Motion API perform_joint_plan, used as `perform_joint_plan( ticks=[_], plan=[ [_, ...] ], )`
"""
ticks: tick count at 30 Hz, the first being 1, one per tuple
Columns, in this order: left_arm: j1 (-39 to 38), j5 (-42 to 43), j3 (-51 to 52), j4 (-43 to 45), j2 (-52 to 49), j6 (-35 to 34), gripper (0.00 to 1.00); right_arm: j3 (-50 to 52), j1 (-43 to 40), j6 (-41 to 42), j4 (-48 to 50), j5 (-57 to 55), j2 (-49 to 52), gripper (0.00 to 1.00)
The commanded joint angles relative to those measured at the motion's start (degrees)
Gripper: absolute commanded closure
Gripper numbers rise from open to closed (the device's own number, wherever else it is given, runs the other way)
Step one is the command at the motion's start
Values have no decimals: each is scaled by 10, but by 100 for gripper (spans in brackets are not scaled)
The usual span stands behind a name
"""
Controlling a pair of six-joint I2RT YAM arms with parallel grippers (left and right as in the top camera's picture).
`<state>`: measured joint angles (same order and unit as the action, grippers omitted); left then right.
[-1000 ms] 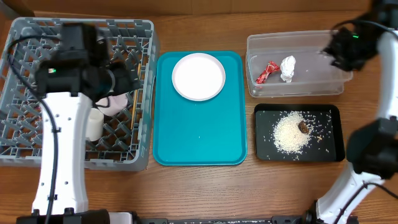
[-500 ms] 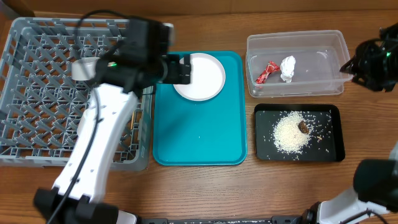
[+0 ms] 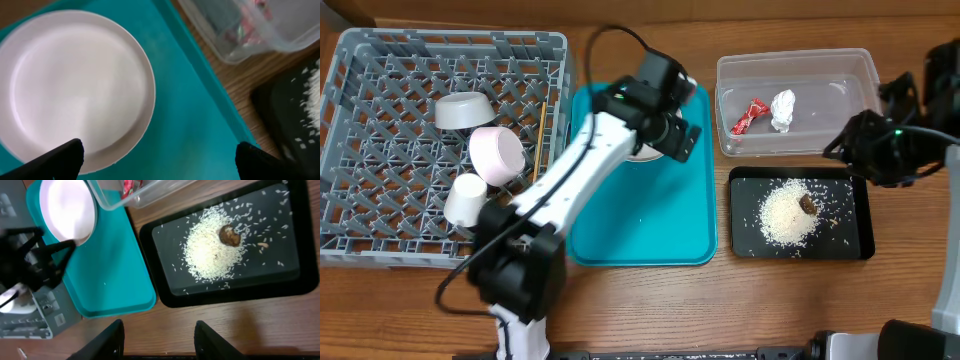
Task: Sort waste into correct bins and load items into the dishwasher
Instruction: 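Reach the left gripper to the pink plate rim and grasp it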
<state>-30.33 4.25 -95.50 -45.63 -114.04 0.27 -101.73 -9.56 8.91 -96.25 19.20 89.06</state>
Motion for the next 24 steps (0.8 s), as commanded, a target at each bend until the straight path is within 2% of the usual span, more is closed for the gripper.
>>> perform_joint_plan(
  ticks=[1,4,7,11,12,15,21,24],
  plan=[
    [-9,-39,0,-5,-50,43,2,7,14,-2,7,-2,-3,53],
    [-9,-49,0,-17,-87,43,3,8,19,-2,13,-2,-3,53],
    [-9,-49,0,-31,-115,43,9,8,19,-2,14,-3,-3,53],
    [-10,-49,0,-50,-134,42,28,8,19,-2,16,-3,-3,52],
    [-10,-49,0,-53,-135,42,38,8,19,-2,16,-3,-3,52],
    [-10,-48,0,-56,-135,42,60,8,19,-2,16,-2,-3,53],
    [-10,-48,-1,-55,-134,40,96,8,19,-2,16,-3,-3,52],
    [-10,-48,-14,-61,-133,37,96,8,19,-4,17,-3,-3,52]
  ],
)
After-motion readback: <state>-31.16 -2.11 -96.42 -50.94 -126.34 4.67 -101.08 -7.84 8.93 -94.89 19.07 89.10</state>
